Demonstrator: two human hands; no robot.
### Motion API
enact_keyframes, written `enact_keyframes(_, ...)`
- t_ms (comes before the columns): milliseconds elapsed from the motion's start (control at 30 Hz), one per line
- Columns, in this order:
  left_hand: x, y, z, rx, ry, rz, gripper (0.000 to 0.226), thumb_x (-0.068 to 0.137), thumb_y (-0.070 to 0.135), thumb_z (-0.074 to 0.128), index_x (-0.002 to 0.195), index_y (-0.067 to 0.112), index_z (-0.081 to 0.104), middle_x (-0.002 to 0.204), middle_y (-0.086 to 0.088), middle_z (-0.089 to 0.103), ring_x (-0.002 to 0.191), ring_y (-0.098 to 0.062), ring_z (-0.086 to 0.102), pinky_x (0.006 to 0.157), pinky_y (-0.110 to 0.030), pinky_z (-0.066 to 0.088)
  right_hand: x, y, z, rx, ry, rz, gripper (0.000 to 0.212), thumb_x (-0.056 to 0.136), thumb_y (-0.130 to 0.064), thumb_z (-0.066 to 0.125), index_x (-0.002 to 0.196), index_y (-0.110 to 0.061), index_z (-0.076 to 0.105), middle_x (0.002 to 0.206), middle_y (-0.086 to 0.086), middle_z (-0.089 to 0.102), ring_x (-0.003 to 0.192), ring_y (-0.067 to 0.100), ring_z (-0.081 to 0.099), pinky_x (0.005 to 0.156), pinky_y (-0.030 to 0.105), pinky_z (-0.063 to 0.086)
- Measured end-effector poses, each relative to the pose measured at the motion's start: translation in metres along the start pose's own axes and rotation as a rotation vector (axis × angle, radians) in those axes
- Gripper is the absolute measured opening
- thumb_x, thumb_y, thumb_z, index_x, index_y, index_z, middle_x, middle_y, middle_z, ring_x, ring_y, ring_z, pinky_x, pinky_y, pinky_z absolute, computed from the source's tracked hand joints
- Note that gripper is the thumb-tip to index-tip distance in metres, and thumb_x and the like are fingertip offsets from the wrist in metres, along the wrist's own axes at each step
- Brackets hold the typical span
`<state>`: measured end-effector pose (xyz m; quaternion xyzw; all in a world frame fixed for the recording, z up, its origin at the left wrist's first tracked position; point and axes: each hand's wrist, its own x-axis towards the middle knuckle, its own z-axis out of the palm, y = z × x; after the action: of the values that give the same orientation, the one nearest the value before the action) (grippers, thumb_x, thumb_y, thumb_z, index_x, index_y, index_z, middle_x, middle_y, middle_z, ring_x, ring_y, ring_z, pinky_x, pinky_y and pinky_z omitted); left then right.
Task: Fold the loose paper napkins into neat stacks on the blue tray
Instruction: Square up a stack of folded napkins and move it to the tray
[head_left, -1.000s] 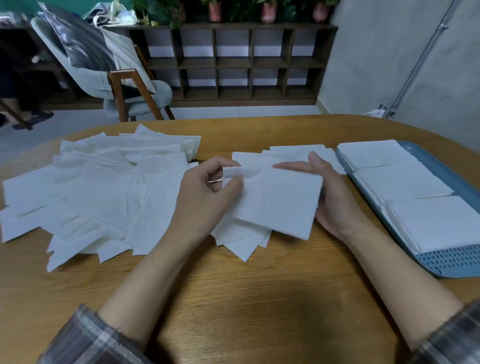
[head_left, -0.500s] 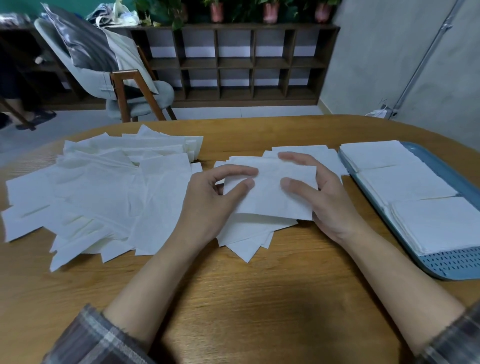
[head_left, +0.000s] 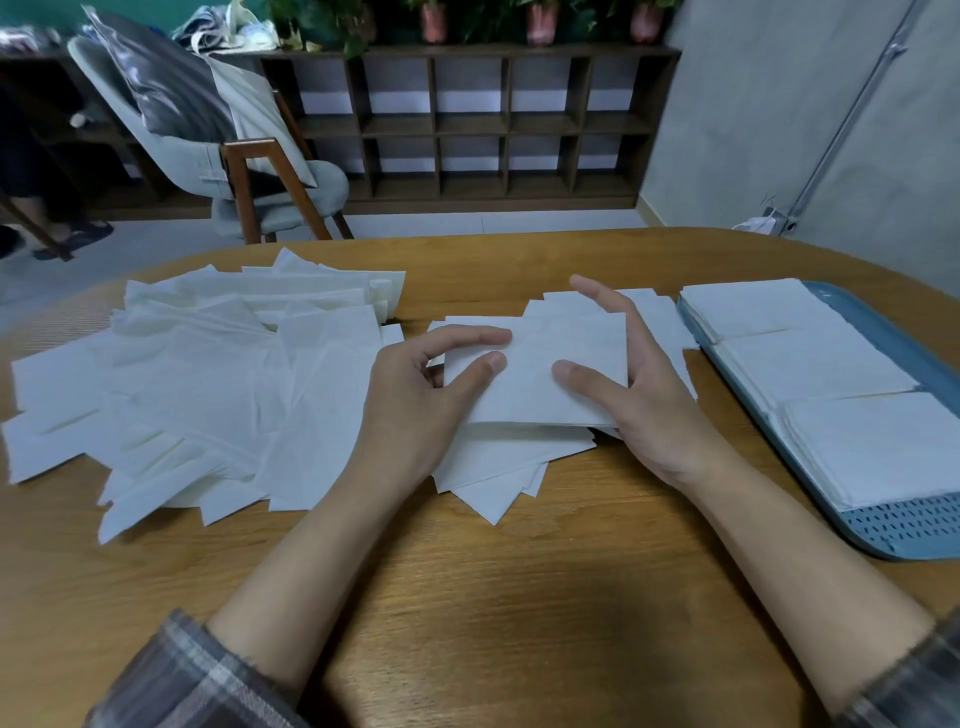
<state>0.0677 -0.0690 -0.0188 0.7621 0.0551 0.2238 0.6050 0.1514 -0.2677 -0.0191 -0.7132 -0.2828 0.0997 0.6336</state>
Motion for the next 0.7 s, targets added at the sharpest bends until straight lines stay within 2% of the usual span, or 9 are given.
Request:
enact_keyframes(67, 0.0, 0.0, 0.0, 0.001, 0.0, 0.004, 0.014, 0.096, 0.015, 0.077, 0.106, 0.024, 0.083, 0.101, 0.012, 0.08, 0.079, -0.008, 0.073, 0.067, -0.015, 0.05, 0.0, -0.001, 0.001, -0.031, 0.003, -0.006, 0.066, 0.1, -0.02, 0.07, 0.152, -0.048, 0.04, 0.145, -0.021, 0.055, 0.123, -0.006, 0.059, 0.097, 0.014, 0.049)
enact_keyframes(167, 0.0, -0.002, 0.001, 0.039, 0.007, 0.016, 0.014, 0.096, 0.016, 0.078, 0.107, 0.023, 0.083, 0.106, 0.011, 0.079, 0.078, 0.0, 0.068, 0.067, -0.011, 0.046, 0.0, -0.001, 0.0, -0.12, 0.042, -0.033, 0.067, 0.102, -0.022, 0.068, 0.153, -0.052, 0.037, 0.156, -0.031, 0.04, 0.143, -0.009, 0.038, 0.119, 0.024, 0.036)
enact_keyframes(233, 0.0, -0.003, 0.001, 0.122, 0.053, 0.046, 0.018, 0.096, 0.021, 0.078, 0.113, 0.028, 0.079, 0.115, 0.014, 0.074, 0.092, 0.0, 0.066, 0.072, -0.011, 0.047, 0.001, -0.002, -0.001, -0.136, 0.066, -0.052, 0.071, 0.101, -0.023, 0.071, 0.154, -0.053, 0.035, 0.158, -0.034, 0.035, 0.148, -0.011, 0.03, 0.122, 0.025, 0.03)
enact_keyframes(300, 0.002, -0.003, -0.001, 0.152, 0.074, 0.012, 0.03, 0.097, 0.033, 0.075, 0.126, 0.034, 0.067, 0.125, 0.018, 0.065, 0.107, 0.005, 0.061, 0.079, -0.01, 0.05, 0.002, -0.002, -0.003, 0.05, 0.058, -0.058, 0.078, 0.096, -0.02, 0.077, 0.154, -0.053, 0.036, 0.16, -0.016, 0.043, 0.146, 0.01, 0.045, 0.117, 0.04, 0.044)
enact_keyframes(367, 0.002, 0.001, -0.002, 0.051, 0.019, -0.084, 0.038, 0.098, 0.043, 0.07, 0.134, 0.038, 0.058, 0.125, 0.019, 0.066, 0.108, 0.01, 0.062, 0.086, -0.01, 0.052, 0.002, -0.002, -0.005, 0.247, 0.059, -0.033, 0.085, 0.092, -0.016, 0.08, 0.154, -0.052, 0.036, 0.157, -0.001, 0.049, 0.136, 0.023, 0.059, 0.104, 0.047, 0.055)
enact_keyframes(467, 0.0, 0.008, 0.0, -0.102, -0.062, -0.097, 0.035, 0.102, 0.04, 0.065, 0.137, 0.035, 0.059, 0.107, 0.013, 0.077, 0.102, -0.001, 0.072, 0.082, -0.02, 0.057, 0.003, 0.001, -0.005, 0.092, 0.087, -0.067, 0.085, 0.095, -0.016, 0.077, 0.154, -0.056, 0.031, 0.164, -0.01, 0.036, 0.143, 0.017, 0.051, 0.114, 0.051, 0.048)
enact_keyframes(567, -0.003, 0.008, 0.001, -0.003, -0.099, 0.001, 0.044, 0.102, 0.034, 0.068, 0.142, 0.038, 0.053, 0.119, 0.028, 0.068, 0.111, 0.007, 0.065, 0.089, -0.02, 0.056, 0.002, 0.002, -0.002, -0.057, 0.103, -0.069, 0.084, 0.098, -0.018, 0.075, 0.154, -0.056, 0.026, 0.164, -0.025, 0.027, 0.146, 0.006, 0.041, 0.122, 0.048, 0.041)
enact_keyframes(633, -0.002, 0.004, -0.001, 0.088, -0.118, 0.031, 0.052, 0.102, 0.03, 0.069, 0.147, 0.041, 0.046, 0.133, 0.03, 0.058, 0.122, 0.007, 0.058, 0.104, -0.03, 0.055, 0.002, 0.002, -0.002, -0.08, 0.093, -0.053, 0.085, 0.097, -0.022, 0.077, 0.155, -0.055, 0.024, 0.163, -0.03, 0.025, 0.147, 0.001, 0.038, 0.124, 0.046, 0.038)
enact_keyframes(700, -0.001, 0.0, -0.003, 0.154, -0.096, 0.051, 0.055, 0.102, 0.027, 0.069, 0.148, 0.043, 0.043, 0.139, 0.036, 0.049, 0.13, 0.01, 0.05, 0.114, -0.033, 0.047, 0.002, -0.001, -0.004, 0.0, 0.016, -0.042, 0.082, 0.094, -0.027, 0.08, 0.153, -0.056, 0.031, 0.163, -0.022, 0.035, 0.147, 0.012, 0.044, 0.122, 0.051, 0.039)
